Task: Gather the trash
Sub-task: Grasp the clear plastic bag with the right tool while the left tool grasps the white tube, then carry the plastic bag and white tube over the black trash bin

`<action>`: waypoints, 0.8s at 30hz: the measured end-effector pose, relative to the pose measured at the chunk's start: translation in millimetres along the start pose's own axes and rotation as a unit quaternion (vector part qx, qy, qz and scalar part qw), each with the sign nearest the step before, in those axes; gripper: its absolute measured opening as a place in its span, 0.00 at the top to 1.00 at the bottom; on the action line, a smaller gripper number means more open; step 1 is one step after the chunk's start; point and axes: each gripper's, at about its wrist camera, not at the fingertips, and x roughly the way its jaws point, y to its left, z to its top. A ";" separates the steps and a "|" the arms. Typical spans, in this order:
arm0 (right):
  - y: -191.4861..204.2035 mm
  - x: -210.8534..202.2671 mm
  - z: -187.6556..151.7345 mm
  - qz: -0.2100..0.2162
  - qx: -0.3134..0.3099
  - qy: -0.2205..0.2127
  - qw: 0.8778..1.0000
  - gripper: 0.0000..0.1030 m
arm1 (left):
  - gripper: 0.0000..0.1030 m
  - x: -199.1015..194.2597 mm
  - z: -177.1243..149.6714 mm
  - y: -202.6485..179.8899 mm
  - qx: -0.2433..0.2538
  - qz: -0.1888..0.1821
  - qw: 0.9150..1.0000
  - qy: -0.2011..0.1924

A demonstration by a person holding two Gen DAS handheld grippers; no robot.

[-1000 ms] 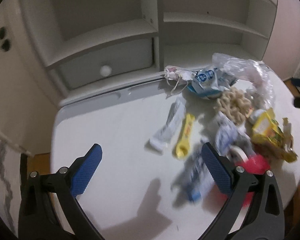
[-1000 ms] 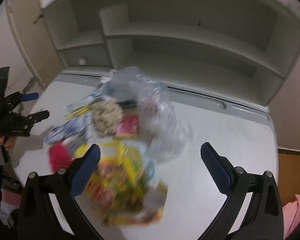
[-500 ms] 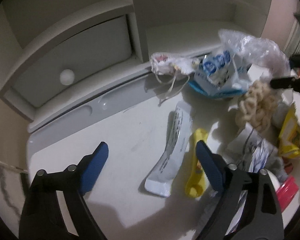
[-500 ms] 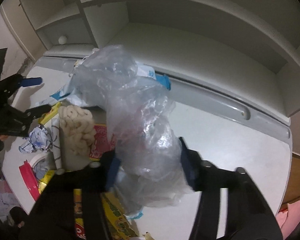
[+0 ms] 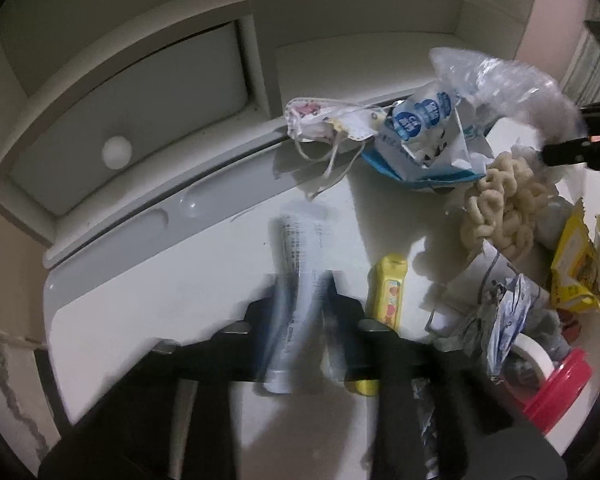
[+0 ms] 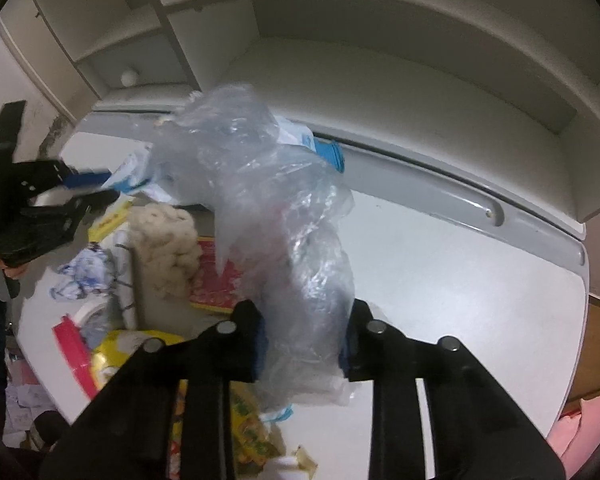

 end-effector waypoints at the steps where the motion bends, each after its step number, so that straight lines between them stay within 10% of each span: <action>1: 0.5 -7.4 -0.7 -0.001 -0.001 -0.007 1.000 0.76 | 0.86 -3.5 0.3 0.4 -0.006 -0.002 1.000 0.001; 12: -60.1 -111.0 -52.3 -0.018 0.073 -0.086 0.993 0.77 | 0.89 -85.6 16.9 -54.8 -0.002 0.009 0.998 -0.066; 19: -150.1 -171.8 -179.4 -0.069 0.187 -0.102 0.975 0.77 | 0.89 -100.8 54.8 -206.7 0.087 -0.056 0.989 -0.106; 24: -215.9 -214.4 -309.5 -0.113 0.291 -0.103 0.944 0.77 | 0.89 -109.4 65.6 -358.4 0.176 -0.128 0.968 -0.125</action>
